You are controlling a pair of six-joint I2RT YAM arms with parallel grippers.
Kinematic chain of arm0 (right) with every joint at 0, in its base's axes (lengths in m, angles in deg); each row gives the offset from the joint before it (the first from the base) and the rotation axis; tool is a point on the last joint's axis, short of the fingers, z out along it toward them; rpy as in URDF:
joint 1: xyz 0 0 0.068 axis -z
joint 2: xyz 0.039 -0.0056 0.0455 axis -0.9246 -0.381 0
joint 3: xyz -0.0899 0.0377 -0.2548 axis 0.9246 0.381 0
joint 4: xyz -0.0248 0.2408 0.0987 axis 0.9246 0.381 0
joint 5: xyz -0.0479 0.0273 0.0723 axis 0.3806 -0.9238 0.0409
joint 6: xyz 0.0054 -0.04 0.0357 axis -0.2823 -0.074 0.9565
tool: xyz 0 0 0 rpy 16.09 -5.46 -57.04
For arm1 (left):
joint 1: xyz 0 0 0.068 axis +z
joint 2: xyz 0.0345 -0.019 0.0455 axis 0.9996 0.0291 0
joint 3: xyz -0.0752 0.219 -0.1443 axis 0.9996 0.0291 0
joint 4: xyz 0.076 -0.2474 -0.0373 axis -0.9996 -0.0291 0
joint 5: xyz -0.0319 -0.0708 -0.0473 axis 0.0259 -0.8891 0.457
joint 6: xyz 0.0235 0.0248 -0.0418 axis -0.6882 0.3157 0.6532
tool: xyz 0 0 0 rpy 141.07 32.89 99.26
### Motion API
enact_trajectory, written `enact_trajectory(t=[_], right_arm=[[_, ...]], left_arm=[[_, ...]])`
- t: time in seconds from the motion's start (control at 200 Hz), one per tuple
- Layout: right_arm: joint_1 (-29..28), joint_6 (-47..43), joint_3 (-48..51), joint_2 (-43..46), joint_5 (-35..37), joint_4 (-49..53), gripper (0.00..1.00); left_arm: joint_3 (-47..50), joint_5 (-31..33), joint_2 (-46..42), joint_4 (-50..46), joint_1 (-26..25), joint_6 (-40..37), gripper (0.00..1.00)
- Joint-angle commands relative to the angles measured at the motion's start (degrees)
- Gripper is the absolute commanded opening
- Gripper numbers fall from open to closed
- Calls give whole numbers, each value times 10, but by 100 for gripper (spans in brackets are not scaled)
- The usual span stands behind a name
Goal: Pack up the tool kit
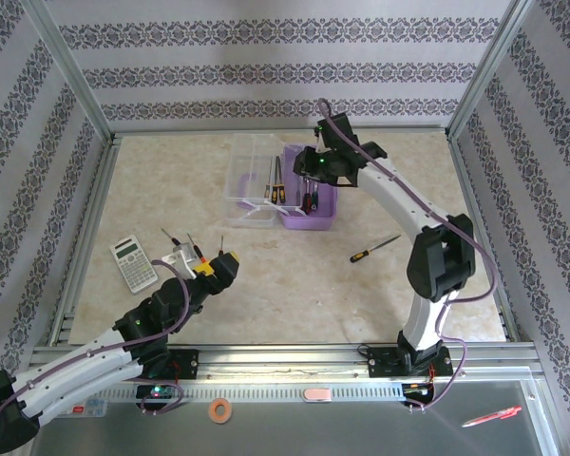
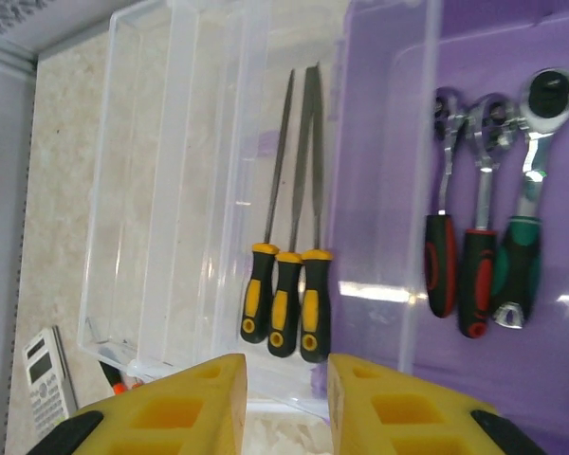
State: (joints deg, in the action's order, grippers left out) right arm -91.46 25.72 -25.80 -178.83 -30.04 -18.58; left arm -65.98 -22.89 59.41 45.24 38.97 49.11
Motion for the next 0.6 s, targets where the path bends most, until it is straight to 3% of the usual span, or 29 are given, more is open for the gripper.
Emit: enact_trajectory(t=[0.0,0.465,0.6], right_arm=[[15,1,45,40,36,-5,29],[122,0,277,199,87,-8,32],[162,7,320,204,27,-10,34]], left_arm=[[14,7,-9,-16,8,15,100],[28,-52,13,24,8,22,100],[33,-61,11,22,8,30,100]])
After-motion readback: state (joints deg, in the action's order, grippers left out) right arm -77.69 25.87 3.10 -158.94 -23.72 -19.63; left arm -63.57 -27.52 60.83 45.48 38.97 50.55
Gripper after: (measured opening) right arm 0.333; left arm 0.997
